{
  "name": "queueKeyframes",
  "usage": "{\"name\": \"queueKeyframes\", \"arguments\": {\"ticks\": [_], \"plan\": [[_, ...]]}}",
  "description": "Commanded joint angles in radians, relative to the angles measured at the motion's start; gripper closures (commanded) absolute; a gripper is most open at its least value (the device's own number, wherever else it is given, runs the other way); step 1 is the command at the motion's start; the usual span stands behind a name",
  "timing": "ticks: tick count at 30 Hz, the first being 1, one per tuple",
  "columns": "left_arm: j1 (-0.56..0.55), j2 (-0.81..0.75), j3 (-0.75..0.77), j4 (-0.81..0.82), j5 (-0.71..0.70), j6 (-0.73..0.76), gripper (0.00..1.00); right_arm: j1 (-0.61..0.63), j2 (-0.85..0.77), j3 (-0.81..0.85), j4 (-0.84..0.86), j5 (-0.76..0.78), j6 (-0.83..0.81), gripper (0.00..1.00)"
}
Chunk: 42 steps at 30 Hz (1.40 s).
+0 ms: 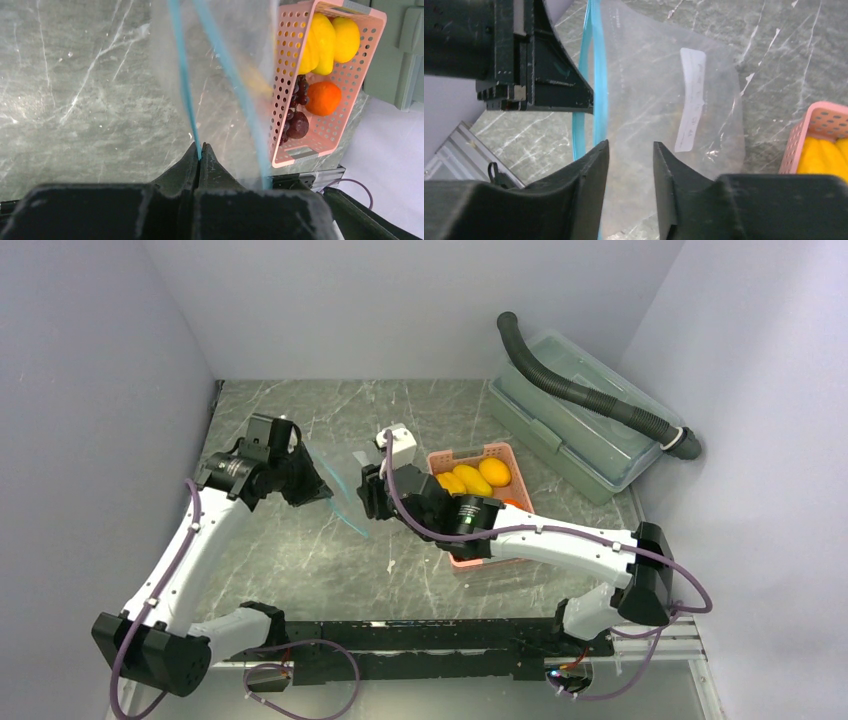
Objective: Place the food in the zip-top bag and seal the zipper
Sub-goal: Adjust the zipper on the food storage bag, then open the zipper of the food storage bag.
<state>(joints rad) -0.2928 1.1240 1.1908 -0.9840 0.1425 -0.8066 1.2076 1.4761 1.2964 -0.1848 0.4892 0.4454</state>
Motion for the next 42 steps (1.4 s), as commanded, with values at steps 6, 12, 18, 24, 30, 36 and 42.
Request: {"name": "queueKeyframes", "arguments": {"ticks": [6,12,18,24,30,36,42], "plan": [[-0.003,0.080,0.141,-0.036,0.006,0.194,1.00,0.003,-0.024,0.076,-0.034,-0.059,-0.038,0.39],[-0.008,0.114,0.219,-0.106,-0.052,0.264,1.00,0.003,0.004,0.144,-0.076,-0.070,-0.055,0.36],[-0.014,0.122,0.237,-0.112,-0.046,0.277,1.00,0.004,0.064,0.225,-0.107,-0.084,-0.051,0.36],[-0.020,0.112,0.233,-0.102,-0.035,0.271,1.00,0.003,0.141,0.292,-0.138,-0.042,-0.028,0.36],[-0.023,0.106,0.224,-0.085,-0.013,0.271,1.00,0.003,0.200,0.324,-0.151,0.006,-0.025,0.35],[-0.030,0.095,0.235,-0.089,0.012,0.270,1.00,0.003,0.250,0.357,-0.163,0.060,-0.022,0.35],[-0.040,0.074,0.239,-0.109,0.014,0.276,1.00,0.002,0.287,0.386,-0.177,0.137,-0.036,0.37]]}}
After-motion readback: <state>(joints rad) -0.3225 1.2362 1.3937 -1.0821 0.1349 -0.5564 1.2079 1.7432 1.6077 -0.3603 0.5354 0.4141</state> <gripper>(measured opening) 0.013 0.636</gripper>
